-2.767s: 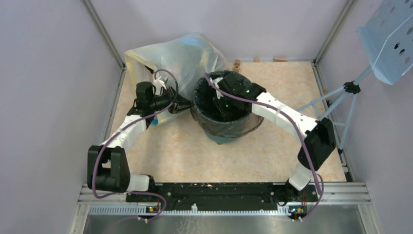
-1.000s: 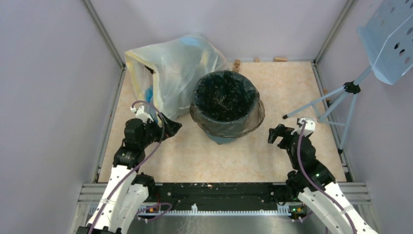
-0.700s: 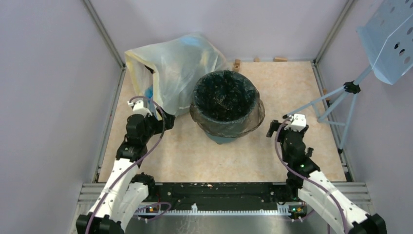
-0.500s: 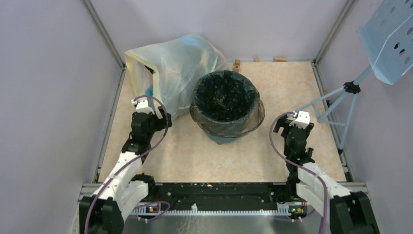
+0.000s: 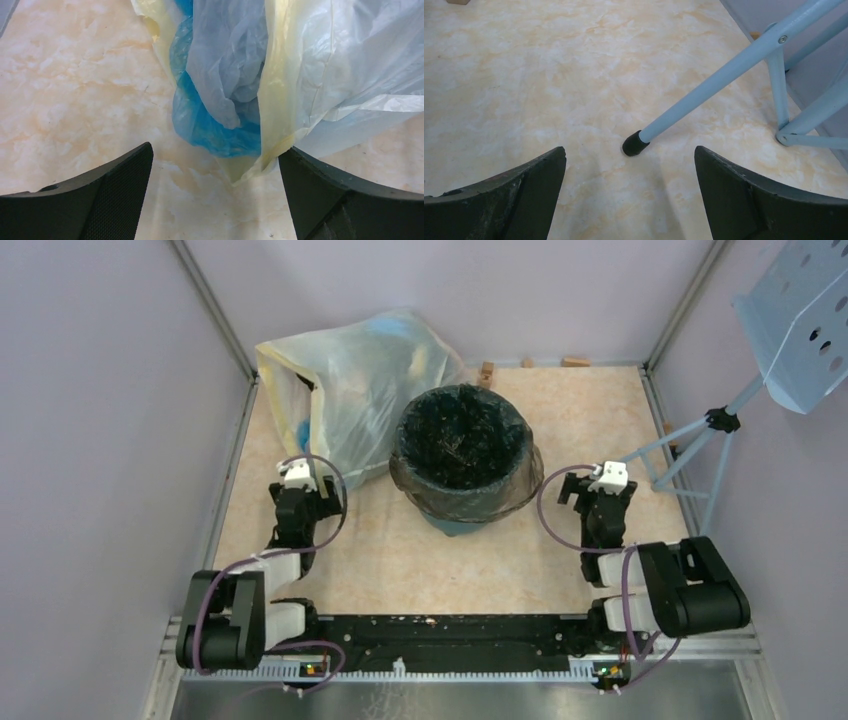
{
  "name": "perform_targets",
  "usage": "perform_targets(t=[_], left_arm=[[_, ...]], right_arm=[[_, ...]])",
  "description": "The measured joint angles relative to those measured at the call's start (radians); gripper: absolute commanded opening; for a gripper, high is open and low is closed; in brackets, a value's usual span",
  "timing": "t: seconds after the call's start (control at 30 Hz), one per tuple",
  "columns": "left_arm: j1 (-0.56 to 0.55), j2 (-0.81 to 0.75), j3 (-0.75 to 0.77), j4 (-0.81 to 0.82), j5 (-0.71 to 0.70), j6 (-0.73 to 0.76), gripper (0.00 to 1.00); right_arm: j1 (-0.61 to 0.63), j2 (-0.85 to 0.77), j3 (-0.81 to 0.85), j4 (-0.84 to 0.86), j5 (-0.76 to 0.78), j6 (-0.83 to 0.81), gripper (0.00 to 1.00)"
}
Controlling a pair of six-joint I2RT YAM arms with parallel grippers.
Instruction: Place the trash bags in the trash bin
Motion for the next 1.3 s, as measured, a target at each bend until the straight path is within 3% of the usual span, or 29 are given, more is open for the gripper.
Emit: perform_targets(t=[0.13, 0.37, 0.6, 0.77, 1.3], left_arm=[[0.018, 0.056, -0.007, 0.095, 0.044, 0.023, 0.99], [0.018, 0.201, 0.053, 0.213, 0.151, 0.115, 0.99], [0.018, 0.246, 0.101, 0.255, 0.185, 0.136, 0.99], [0.018, 0.34, -0.013, 0.542, 0.251, 0.156, 0.99], [0.016, 0.389, 0.052, 0.486, 0.257, 0.165, 0.99]], right_arm=[[-0.02, 0.117, 0.0, 0.15, -0.044, -0.017, 0.95], [-0.023, 0.138, 0.021, 0.148, -0.091, -0.035, 0.95], [-0.024, 0.138, 0.041, 0.147, -0.095, -0.035, 0.95], [-0.024, 0.14, 0.041, 0.147, -0.096, -0.035, 0.95], [-0.024, 0.141, 0.041, 0.147, -0.096, -0.035, 0.95]])
